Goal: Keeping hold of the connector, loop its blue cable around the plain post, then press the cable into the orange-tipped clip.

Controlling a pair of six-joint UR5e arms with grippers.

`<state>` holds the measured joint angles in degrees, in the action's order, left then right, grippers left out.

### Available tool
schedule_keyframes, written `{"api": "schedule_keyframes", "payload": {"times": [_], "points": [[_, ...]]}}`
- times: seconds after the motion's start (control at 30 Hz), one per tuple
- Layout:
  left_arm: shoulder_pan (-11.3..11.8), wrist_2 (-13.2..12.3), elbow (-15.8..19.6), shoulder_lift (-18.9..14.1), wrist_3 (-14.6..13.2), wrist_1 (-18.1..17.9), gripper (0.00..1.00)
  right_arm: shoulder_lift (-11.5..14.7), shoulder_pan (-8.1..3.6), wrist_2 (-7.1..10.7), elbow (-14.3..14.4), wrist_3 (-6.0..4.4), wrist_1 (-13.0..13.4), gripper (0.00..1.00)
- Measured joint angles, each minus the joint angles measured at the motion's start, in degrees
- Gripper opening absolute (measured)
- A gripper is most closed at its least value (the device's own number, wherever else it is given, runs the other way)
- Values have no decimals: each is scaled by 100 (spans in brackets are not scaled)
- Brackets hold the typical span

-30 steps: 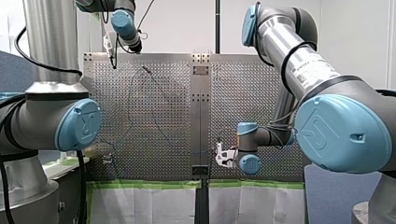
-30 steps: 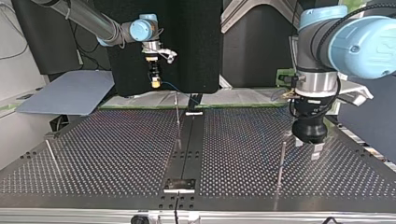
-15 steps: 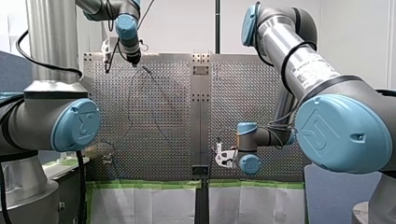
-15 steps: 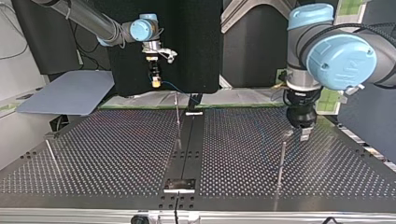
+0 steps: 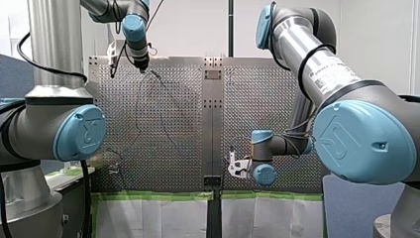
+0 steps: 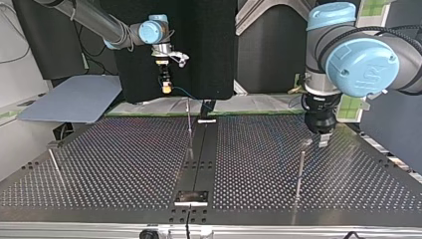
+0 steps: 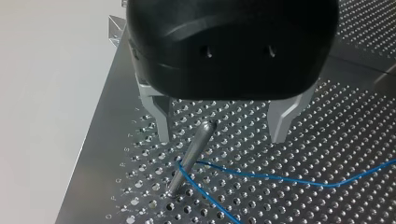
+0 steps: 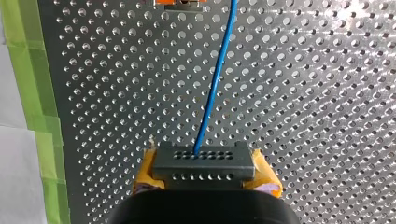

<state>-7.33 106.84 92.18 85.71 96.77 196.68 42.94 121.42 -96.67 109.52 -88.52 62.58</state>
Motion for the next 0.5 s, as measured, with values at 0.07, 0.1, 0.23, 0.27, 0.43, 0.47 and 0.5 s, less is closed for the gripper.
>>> {"api": "schedule_keyframes", "payload": {"times": [0.07,0.1,0.23,0.27,0.43,0.47,0.5], "points": [[4,4,-2,1,-1,-12,100,0,0,10,2,1,0,0],[5,8,-2,1,-1,-15,100,0,0,15,2,2,1,0],[8,39,-1,-1,-6,-23,100,0,-1,29,2,2,-2,0],[9,54,-1,0,-7,-25,100,0,0,31,2,2,-2,0],[11,97,-2,-1,-16,-31,100,0,0,32,-1,0,0,0],[10,100,-4,-1,-17,-31,100,0,0,33,-1,0,1,0],[10,101,-5,0,-17,-30,100,0,0,33,1,-1,0,0]]}}
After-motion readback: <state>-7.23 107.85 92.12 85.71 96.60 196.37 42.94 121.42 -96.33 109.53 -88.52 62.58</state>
